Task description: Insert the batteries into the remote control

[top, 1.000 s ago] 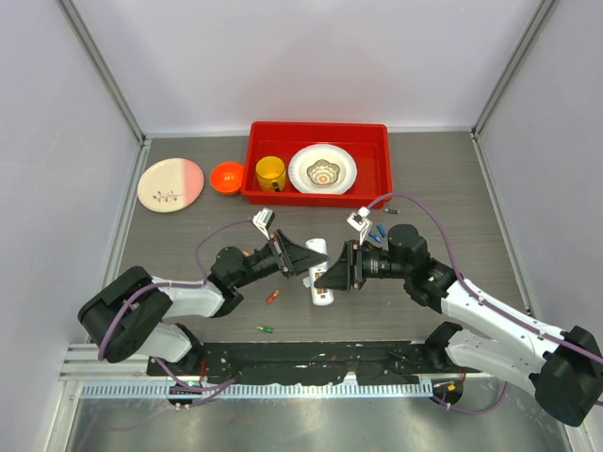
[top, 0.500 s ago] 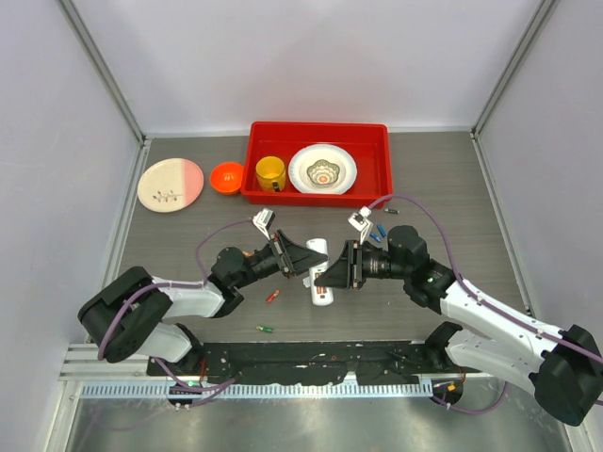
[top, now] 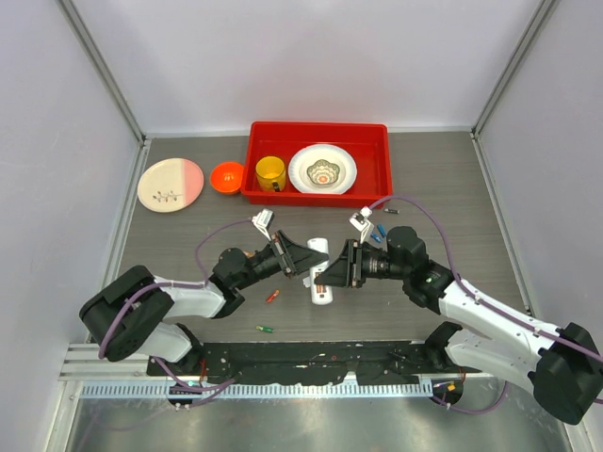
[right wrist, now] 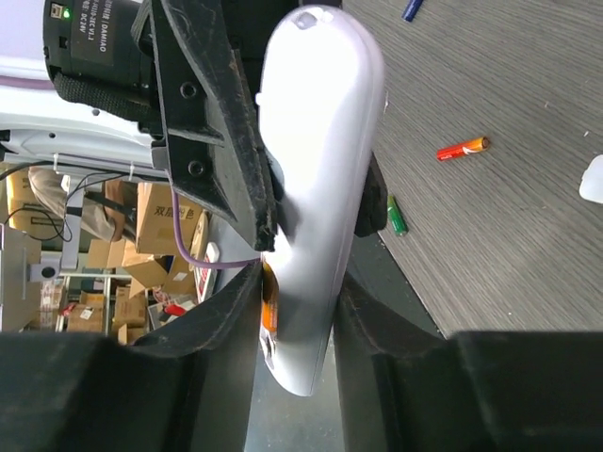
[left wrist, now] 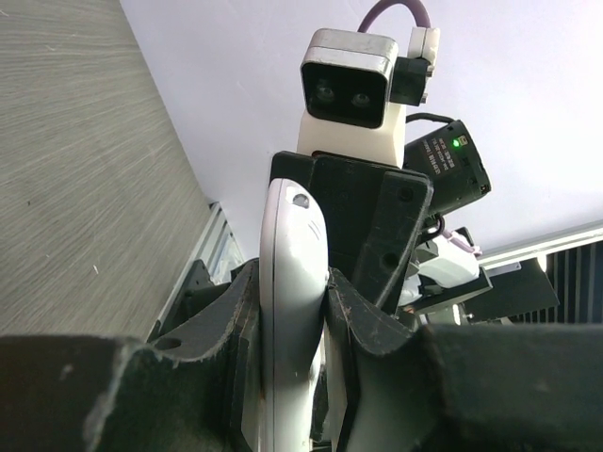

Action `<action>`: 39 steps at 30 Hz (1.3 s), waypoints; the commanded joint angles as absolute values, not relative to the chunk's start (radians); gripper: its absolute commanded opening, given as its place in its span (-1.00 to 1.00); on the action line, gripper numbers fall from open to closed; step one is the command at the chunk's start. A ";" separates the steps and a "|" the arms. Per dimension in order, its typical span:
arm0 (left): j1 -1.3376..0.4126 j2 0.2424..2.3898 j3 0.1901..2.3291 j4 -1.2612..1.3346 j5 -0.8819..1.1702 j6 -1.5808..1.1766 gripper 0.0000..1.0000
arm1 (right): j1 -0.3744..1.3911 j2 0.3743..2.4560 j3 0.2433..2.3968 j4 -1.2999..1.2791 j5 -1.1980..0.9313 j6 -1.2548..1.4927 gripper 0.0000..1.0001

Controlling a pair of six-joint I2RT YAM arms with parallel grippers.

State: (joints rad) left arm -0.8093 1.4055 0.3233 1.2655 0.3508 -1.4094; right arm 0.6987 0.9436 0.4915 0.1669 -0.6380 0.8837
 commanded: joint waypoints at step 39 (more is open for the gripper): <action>-0.666 0.594 0.129 0.598 0.239 -1.152 -1.00 | 0.696 1.331 0.741 -0.078 0.014 0.327 0.79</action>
State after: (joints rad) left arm -0.6781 0.6563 0.1436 0.7197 0.2695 -1.1934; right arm 0.6731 1.2148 0.6125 -0.1501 0.0795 0.4301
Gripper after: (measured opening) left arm 0.299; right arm 0.886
